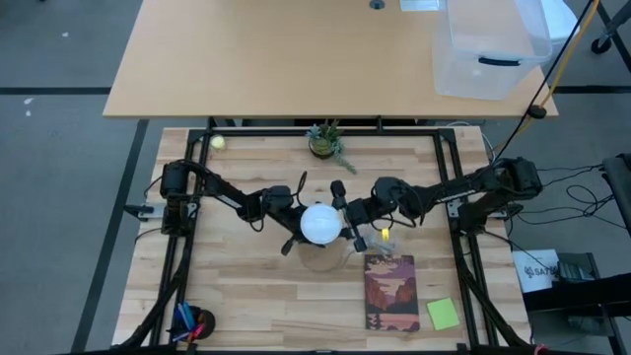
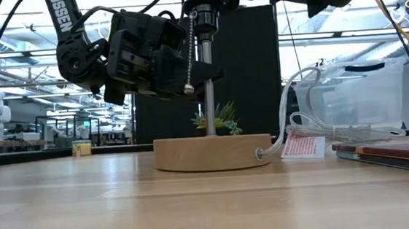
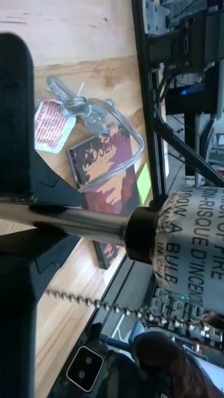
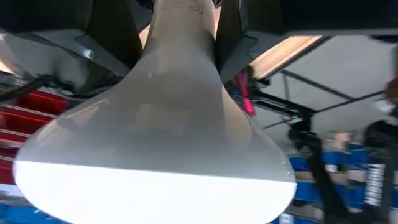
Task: Screw lightbulb
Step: Remove the white lightbulb from the silver lamp
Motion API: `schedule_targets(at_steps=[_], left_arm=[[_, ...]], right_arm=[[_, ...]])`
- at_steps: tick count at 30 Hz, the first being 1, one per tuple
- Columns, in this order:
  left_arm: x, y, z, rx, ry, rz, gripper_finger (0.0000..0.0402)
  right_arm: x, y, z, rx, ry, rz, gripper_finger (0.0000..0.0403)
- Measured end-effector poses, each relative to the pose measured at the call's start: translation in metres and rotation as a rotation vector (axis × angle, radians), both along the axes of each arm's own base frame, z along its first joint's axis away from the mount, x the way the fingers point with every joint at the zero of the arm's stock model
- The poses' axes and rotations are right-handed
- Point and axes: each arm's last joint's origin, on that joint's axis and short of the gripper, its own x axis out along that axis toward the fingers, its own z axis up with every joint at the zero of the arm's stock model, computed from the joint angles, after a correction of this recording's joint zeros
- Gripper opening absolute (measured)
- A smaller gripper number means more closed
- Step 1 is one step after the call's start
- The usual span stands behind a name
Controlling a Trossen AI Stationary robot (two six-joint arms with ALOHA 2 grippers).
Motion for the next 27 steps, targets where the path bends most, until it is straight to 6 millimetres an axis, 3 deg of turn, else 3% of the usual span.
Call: schedule_targets(at_steps=[14,27], left_arm=[[0.000,-0.001,-0.001,-0.009,0.023,-0.004,0.0039],[0.000,0.000,-0.002,-0.010,0.029,0.017,0.0039]], right_arm=[[0.003,-0.016,0.009,0.061,0.010,0.207,0.0171],[0.006,-0.014,0.011,0.107,0.045,0.189,0.0183]])
